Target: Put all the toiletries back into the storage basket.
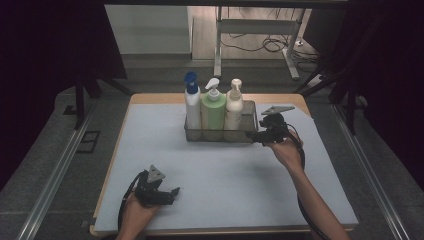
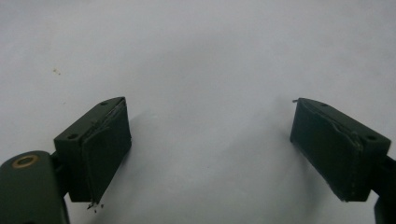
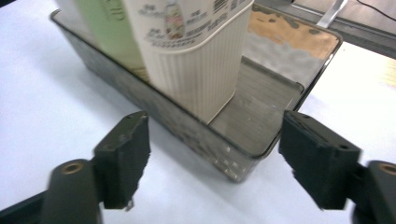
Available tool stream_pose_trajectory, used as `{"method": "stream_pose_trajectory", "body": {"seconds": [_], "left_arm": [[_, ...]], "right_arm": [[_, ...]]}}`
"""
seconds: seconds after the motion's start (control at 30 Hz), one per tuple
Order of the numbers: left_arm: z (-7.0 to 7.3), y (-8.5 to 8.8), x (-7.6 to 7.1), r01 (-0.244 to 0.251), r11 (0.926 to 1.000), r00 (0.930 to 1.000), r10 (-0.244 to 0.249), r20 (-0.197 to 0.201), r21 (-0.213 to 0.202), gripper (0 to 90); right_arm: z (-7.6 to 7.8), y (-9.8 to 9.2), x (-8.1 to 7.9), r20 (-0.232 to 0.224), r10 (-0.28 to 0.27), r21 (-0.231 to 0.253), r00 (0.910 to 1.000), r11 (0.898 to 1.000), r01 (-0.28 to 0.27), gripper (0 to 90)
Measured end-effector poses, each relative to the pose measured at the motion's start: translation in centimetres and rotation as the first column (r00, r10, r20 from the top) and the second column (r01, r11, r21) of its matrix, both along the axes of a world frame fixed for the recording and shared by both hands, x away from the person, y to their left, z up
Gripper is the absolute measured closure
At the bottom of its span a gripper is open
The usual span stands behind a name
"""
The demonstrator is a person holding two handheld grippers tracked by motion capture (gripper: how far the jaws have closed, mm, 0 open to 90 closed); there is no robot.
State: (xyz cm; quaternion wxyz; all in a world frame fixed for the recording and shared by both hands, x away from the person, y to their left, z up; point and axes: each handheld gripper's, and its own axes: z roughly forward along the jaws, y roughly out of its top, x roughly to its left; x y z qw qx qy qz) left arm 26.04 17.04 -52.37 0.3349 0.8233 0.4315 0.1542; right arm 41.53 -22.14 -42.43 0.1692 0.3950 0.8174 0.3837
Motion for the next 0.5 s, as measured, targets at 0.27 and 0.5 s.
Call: {"method": "stream_pose_trajectory", "body": {"seconds": [0.27, 0.5], "left_arm": [[0.0, 0.0, 0.0, 0.000, 1.0000, 1.0000, 0.000, 0.000, 0.000, 12.0], [0.0, 0.0, 0.0, -0.001, 1.0000, 1.0000, 0.001, 0.000, 0.000, 12.1]], "right_arm": [[0.1, -0.8, -2.1, 0.004, 0.052, -0.023, 0.9986, 0.998, -0.052, 12.2], [0.5, -1.5, -4.2, 0.019, 0.075, -0.037, 0.9970, 0.997, -0.075, 3.6]]}}
